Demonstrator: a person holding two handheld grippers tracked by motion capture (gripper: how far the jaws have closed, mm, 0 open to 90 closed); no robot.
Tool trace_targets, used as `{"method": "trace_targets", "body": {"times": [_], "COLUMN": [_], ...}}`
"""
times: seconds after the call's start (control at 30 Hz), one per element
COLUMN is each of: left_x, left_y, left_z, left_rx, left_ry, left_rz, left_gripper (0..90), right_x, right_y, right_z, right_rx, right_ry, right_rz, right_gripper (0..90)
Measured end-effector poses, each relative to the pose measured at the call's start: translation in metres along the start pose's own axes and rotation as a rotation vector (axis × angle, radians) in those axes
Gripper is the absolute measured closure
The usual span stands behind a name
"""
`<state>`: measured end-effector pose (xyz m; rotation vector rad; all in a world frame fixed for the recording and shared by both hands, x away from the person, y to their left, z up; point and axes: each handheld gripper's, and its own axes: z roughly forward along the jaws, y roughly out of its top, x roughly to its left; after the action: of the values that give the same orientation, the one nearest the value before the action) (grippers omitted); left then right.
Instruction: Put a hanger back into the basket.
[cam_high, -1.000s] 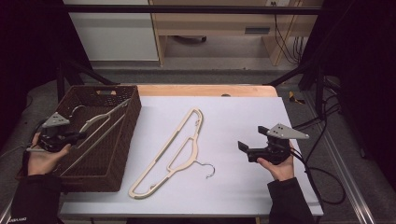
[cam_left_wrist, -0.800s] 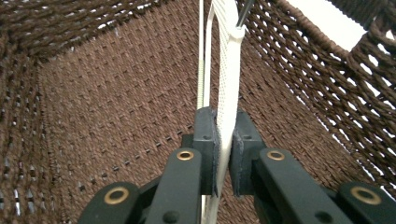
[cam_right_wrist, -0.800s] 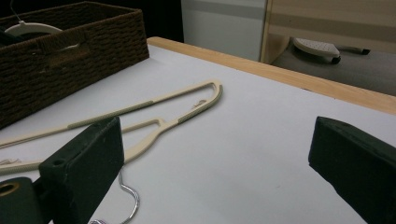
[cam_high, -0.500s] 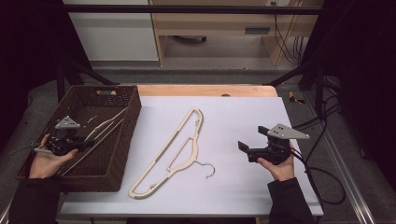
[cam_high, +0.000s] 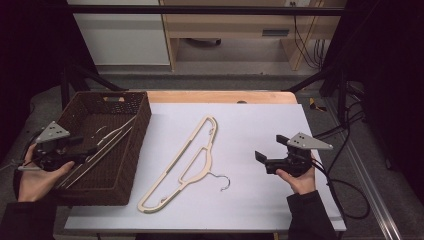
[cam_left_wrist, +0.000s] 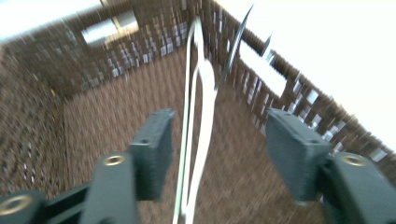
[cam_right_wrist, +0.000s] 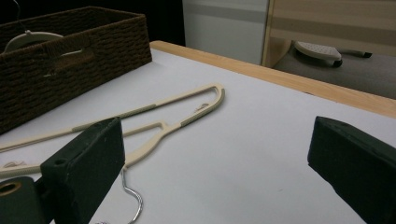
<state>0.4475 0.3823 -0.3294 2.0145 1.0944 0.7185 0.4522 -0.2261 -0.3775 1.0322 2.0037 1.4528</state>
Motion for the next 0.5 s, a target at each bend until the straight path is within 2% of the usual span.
{"method": "trace_targets", "body": {"times": [0.07, 0.13, 0.17, 0.33, 0.5], "left_x": [-0.007, -0.017, -0.023, -0.052, -0.082], "left_y": [0.004, 0.008, 0.01, 0.018, 0.022], "left_z": [-0.008, -0.014, -0.016, -0.021, -0.018], "left_rx": [-0.075, -0.127, -0.158, -0.248, -0.337], "left_ry": [-0.009, -0.018, -0.037, -0.059, -0.121], "left_rz": [-0.027, -0.031, -0.035, -0.028, -0.046], "left_gripper": [31.8, 27.8, 25.5, 14.3, 10.6], "right_x": [0.001, 0.003, 0.003, 0.005, 0.008], "right_y": [0.0, 0.001, 0.001, 0.0, -0.001], "right_z": [0.0, 0.0, 0.0, 0.003, 0.006], "right_rx": [-0.003, -0.007, -0.004, 0.001, 0.003], "right_ry": [0.006, 0.008, 0.01, 0.025, 0.039], "right_rz": [0.001, 0.006, 0.006, 0.007, 0.01], "right_gripper": [4.3, 4.5, 4.5, 4.8, 5.1]}}
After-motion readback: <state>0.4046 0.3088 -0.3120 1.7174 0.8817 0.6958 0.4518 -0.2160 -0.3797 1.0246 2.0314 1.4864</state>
